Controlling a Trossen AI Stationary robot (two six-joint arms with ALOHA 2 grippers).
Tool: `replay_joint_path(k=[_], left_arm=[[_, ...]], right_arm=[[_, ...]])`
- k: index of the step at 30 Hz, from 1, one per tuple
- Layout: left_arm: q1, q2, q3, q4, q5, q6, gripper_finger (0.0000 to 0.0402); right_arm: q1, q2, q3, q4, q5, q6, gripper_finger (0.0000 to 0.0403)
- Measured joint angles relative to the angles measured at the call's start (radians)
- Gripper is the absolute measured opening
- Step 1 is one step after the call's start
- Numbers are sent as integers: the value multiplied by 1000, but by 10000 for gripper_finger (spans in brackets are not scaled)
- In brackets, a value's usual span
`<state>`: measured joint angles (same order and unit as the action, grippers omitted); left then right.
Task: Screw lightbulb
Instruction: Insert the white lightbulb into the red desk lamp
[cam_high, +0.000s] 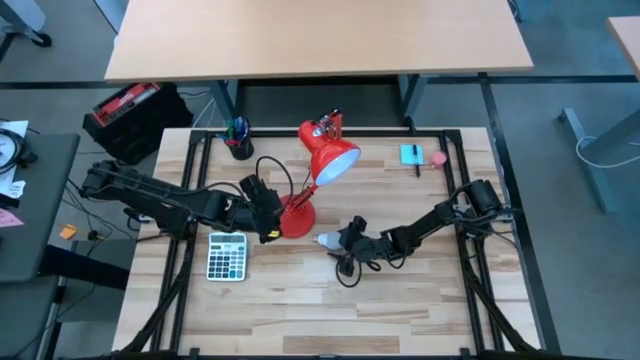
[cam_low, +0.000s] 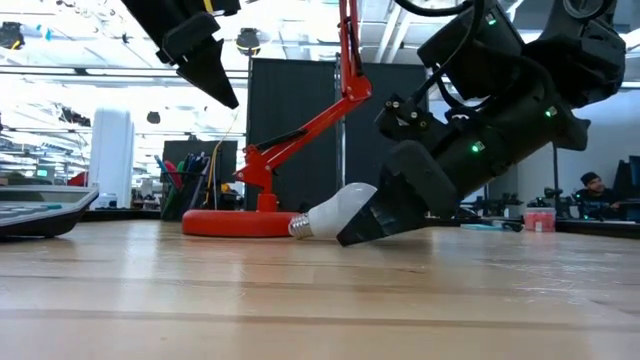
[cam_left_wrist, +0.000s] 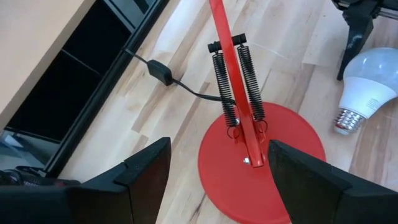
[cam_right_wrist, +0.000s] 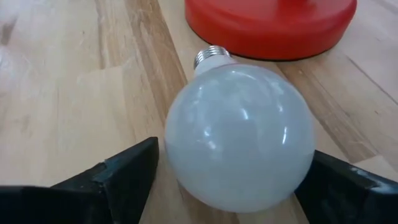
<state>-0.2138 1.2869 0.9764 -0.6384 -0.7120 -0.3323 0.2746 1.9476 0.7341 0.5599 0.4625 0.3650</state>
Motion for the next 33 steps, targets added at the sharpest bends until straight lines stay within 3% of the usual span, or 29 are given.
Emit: replay_joint_path(k=[6, 15, 33], left_arm=[[0, 0, 0, 0, 0, -1, 260], [0, 0, 0, 1, -1, 2, 260], [0, 0, 1, 9, -3, 5, 260]], right_arm=[[-1, -17, -7, -3, -23, -5, 336], [-24, -139, -51, 5, -22, -33, 338], [-78, -78, -47, 102, -101, -68, 337]])
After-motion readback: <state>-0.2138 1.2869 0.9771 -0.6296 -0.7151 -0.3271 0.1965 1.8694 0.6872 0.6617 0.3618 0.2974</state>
